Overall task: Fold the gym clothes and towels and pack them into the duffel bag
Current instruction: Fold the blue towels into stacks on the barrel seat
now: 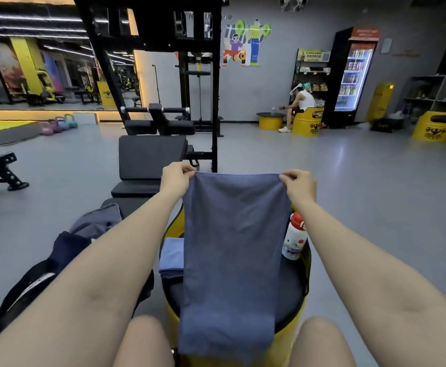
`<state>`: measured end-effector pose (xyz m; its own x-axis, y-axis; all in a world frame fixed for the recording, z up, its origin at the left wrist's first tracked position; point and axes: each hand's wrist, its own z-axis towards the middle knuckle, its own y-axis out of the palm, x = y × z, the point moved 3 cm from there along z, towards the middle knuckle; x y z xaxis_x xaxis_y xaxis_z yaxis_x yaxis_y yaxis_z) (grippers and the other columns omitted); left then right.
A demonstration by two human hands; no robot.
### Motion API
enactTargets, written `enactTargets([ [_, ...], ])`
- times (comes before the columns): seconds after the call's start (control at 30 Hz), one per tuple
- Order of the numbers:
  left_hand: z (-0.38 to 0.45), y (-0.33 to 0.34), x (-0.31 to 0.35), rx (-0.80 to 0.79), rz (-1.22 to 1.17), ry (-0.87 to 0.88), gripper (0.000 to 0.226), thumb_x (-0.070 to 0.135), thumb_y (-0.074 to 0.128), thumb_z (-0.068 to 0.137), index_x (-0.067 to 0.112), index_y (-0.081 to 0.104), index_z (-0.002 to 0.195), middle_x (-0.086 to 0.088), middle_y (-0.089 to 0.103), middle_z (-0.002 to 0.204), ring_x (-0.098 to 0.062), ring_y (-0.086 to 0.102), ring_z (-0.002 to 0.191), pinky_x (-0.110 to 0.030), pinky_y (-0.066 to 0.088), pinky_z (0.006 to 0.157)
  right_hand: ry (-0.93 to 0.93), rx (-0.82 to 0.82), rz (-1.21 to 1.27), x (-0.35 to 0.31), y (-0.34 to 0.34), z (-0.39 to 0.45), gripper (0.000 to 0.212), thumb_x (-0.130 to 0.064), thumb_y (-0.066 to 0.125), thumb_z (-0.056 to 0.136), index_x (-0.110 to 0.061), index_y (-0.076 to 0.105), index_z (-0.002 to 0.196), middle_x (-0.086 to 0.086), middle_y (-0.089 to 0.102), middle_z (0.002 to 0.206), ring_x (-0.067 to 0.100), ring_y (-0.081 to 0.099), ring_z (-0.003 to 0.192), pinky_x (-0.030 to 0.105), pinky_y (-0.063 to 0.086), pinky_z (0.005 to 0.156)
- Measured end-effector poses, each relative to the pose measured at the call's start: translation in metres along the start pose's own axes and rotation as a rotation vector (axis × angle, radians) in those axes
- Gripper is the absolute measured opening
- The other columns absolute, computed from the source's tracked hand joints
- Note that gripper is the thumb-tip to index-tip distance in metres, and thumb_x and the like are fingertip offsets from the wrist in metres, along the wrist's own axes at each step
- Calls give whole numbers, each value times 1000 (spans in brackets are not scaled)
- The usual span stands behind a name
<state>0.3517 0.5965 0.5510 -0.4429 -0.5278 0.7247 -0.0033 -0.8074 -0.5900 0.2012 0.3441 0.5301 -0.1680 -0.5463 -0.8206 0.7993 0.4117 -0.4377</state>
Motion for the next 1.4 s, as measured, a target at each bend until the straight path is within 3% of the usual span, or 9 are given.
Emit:
enactTargets([
  [0.2,-18,31,-44,-75,11,-63,17,9,56,93,7,71,99,-10,69,106,-22,59,103,-20,36,78,69,-91,-39,43,30,-20,14,-16,62,92,-10,72,99,6,70,99,22,60,97,21,35,78],
  [0.33,-39,49,-71,-127,-3,-131,18,9,54,94,5,71,99,-11,67,108,-24,58,102,-24,38,78,112,-162,-45,74,48,-44,17,-17,60,93,-9,71,103,6,69,104,23,59,100,24,38,80],
  [0.53,-78,73,-107,-224,9,-181,18,10,55,94,3,70,101,-12,67,110,-26,58,104,-26,42,82,171,-253,-58,114,63,-87,13,-15,58,94,-12,70,98,4,67,96,21,57,93,27,40,79],
  [0.7,-114,89,-135,-313,41,-252,17,6,55,94,-2,68,102,-14,67,109,-24,59,99,-17,33,73,235,-330,-149,144,67,-125,12,-14,59,93,-9,70,97,4,62,93,17,52,90,26,38,77],
  [0.87,-141,102,-162,-420,109,-311,18,8,56,93,0,68,104,-15,67,108,-28,59,105,-21,35,75,301,-489,-283,174,76,-157,12,-15,63,91,-8,71,97,5,63,89,17,54,85,25,40,74],
  [1.0,-157,112,-178,-492,167,-320,15,6,58,91,2,70,99,-15,69,104,-22,58,90,-20,34,70,306,-591,-295,182,81,-171,5,-14,66,88,-13,69,85,1,62,80,15,55,82,22,39,74],
  [1.1,-162,117,-186,-502,190,-353,16,5,57,92,3,71,99,-14,69,103,-17,54,83,-23,38,72,310,-624,-304,185,84,-170,6,-13,65,89,-10,70,87,2,63,80,17,58,82,25,44,74],
  [1.27,-163,122,-194,-520,191,-379,14,8,58,92,4,70,99,-13,69,102,-26,62,98,-26,44,74,325,-614,-336,195,87,-165,11,-14,65,89,-7,72,94,4,65,87,17,59,86,25,44,77],
  [1.4,-160,128,-207,-512,164,-403,14,7,59,91,2,69,99,-15,69,102,-28,63,99,-29,46,82,336,-616,-368,205,92,-161,10,-13,64,90,-8,72,92,4,66,90,16,57,85,26,43,76],
])
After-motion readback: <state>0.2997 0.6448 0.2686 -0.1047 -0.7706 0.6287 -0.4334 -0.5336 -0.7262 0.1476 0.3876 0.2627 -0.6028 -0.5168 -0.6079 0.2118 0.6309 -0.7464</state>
